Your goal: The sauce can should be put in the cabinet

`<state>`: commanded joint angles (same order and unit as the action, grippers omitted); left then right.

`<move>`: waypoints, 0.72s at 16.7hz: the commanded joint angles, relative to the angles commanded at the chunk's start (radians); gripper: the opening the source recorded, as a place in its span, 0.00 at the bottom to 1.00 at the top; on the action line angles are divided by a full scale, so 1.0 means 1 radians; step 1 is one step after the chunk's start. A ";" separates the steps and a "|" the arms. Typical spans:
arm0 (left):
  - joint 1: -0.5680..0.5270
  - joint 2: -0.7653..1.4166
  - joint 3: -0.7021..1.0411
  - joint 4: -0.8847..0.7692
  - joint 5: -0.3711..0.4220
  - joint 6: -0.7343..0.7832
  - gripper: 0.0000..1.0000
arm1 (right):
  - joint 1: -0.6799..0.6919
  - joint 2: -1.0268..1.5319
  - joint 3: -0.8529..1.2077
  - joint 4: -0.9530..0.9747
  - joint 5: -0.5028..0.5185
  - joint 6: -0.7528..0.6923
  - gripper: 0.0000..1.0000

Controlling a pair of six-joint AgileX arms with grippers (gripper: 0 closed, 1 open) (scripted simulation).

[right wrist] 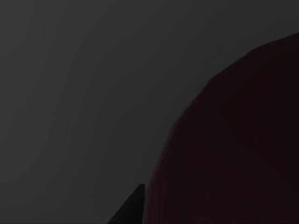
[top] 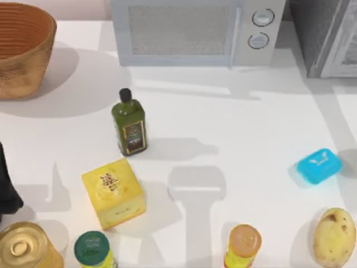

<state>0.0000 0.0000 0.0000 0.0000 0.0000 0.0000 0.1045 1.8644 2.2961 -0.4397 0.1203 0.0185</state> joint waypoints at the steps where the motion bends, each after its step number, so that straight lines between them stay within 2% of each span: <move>1: 0.000 0.000 0.000 0.000 0.000 0.000 1.00 | -0.001 0.002 0.002 0.000 0.000 0.000 0.00; 4: 0.000 0.000 0.000 0.000 0.000 0.000 1.00 | -0.001 0.002 0.002 0.000 0.000 0.000 0.00; 12: 0.000 0.000 0.000 0.000 0.000 0.000 1.00 | -0.001 0.002 0.002 0.000 0.000 0.000 0.60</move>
<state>0.0000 0.0000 0.0000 0.0000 0.0000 0.0000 0.1030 1.8664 2.2978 -0.4395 0.1205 0.0184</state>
